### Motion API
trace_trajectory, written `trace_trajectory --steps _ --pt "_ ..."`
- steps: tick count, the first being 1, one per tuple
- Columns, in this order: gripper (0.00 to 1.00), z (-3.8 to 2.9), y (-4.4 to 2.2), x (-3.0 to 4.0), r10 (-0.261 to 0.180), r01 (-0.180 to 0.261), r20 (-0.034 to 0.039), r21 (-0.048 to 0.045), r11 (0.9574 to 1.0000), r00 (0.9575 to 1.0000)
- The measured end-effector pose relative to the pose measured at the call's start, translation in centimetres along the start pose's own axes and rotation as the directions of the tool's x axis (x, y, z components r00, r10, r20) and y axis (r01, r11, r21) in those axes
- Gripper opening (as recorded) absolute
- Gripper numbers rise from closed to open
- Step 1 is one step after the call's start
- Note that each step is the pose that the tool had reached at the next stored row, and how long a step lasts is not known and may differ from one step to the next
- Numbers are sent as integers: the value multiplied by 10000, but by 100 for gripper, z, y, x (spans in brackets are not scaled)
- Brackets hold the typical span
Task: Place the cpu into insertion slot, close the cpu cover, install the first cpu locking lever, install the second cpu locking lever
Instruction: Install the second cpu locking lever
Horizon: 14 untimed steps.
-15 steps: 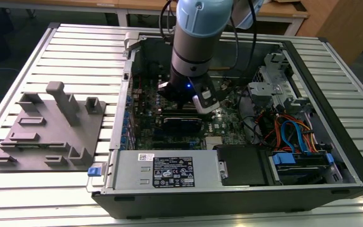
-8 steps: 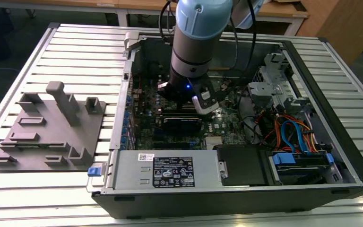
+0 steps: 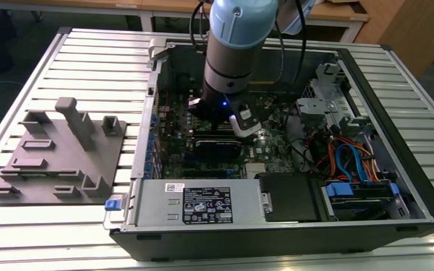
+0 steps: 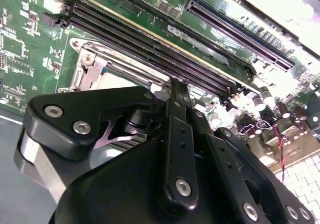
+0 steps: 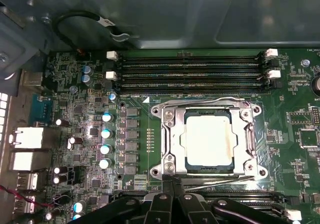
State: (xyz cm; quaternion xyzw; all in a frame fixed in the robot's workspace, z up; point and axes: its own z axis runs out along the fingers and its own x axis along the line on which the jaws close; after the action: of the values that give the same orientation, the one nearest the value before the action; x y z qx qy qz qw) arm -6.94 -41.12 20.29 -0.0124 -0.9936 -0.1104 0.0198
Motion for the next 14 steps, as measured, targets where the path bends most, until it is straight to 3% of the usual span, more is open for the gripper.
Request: trace_trajectory --steps 6,11,14 --pt "10 -2 -34 14 1 -1 1 -19 10000 10000" --pt "10 -3 -56 59 -6 6 -4 -144 9999 10000" --pt "10 -8 -85 63 2 -2 -3 -168 9999 10000"
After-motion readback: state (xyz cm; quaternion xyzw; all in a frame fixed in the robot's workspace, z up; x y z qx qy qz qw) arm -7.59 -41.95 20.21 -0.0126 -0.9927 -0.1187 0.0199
